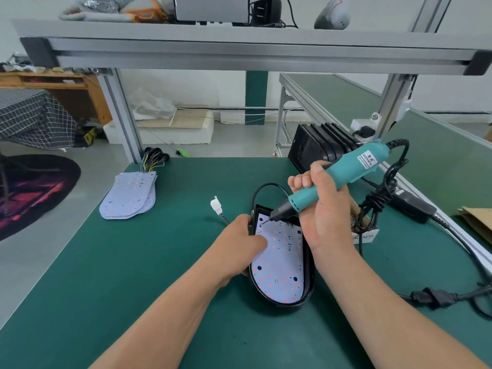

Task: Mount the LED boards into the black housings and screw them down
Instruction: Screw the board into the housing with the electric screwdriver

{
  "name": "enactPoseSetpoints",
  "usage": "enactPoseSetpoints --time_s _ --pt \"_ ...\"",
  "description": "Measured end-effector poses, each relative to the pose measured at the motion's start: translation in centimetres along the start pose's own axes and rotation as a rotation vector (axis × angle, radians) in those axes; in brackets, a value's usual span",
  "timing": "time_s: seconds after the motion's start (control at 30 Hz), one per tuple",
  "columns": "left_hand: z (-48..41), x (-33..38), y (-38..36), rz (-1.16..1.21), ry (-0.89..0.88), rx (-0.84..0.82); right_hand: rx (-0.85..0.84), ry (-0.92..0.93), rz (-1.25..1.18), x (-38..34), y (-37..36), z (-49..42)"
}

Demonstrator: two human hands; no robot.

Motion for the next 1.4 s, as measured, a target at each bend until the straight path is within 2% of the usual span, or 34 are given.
enactPoseSetpoints --time_s 0.5,0.73,1.13,1.4 --pt "-0.1 -0.1 0.1 -0.001 -0.021 0.020 -0.054 0.049 0.124 -0.8 -1.0 0.5" --pt "0.0 0.0 0.0 -0.009 -0.029 0.019 -0.179 0.100 0.209 -1.1 -2.2 1.1" --pt "-0.4 -0.4 0.3 -0.036 -0.051 0.036 -0.378 0.067 0.261 -0.5 -3.3 1.3" --pt "0.2 0.3 0.1 -0.025 -0.031 0.016 -0.344 0.009 0.177 -0.9 -2.2 1.6"
Point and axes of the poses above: each hand's wrist, its own z-axis away from the middle knuckle, its own y-axis out of the back of the hand, x = y × z, the point moved 4 cm from there along -z, towards the middle knuckle, and after that the axes turned 11 degrees about z, right-handed, at the moved point
